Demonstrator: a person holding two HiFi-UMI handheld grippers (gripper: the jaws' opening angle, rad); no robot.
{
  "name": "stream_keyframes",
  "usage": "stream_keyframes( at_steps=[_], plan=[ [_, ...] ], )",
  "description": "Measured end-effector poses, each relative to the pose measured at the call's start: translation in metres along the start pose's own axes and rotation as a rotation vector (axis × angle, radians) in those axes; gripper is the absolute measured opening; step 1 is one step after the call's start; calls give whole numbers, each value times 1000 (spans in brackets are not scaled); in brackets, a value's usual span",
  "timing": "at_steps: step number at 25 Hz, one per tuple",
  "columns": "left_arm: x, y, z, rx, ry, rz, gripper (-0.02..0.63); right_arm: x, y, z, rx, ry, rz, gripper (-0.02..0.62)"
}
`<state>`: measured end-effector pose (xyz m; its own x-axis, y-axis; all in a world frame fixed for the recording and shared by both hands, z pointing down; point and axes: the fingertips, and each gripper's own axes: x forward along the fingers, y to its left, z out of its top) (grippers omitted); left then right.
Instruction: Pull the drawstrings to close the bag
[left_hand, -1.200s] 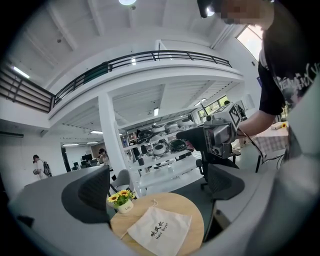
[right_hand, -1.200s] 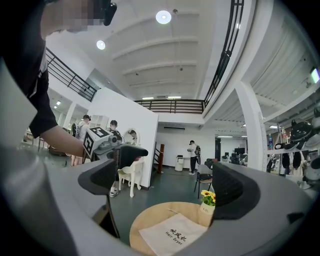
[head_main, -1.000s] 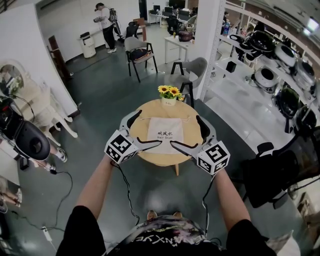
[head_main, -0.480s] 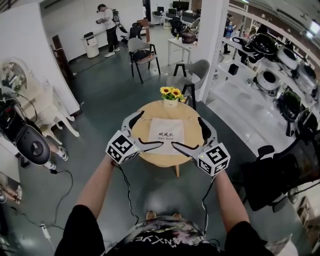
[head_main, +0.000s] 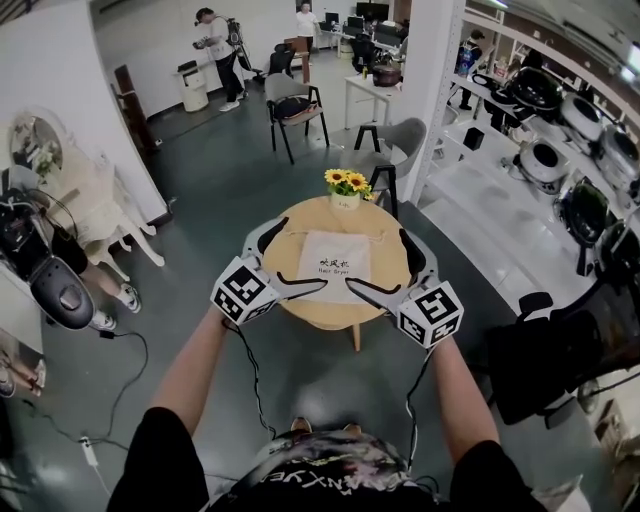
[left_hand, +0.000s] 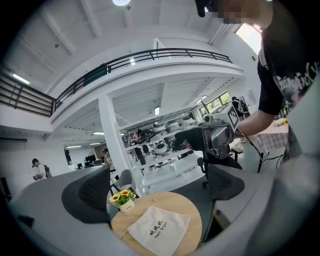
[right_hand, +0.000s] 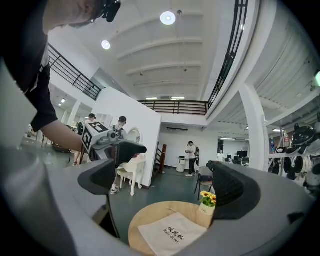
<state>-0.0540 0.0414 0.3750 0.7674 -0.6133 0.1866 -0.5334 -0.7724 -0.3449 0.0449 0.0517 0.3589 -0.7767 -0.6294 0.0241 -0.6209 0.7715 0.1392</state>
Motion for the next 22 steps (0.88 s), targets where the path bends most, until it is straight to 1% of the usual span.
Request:
stream_keyframes(
  at_steps=[6, 14, 22],
  plan=[
    [-1, -12, 4, 0, 9, 25, 588, -16, 3, -2, -3, -10, 12, 586],
    [5, -39, 14, 8, 11, 51, 588, -45, 5, -6, -16, -15, 33, 586],
    [13, -60, 23, 2, -3, 68, 588, -66, 3, -6, -25, -20, 46, 586]
  ],
)
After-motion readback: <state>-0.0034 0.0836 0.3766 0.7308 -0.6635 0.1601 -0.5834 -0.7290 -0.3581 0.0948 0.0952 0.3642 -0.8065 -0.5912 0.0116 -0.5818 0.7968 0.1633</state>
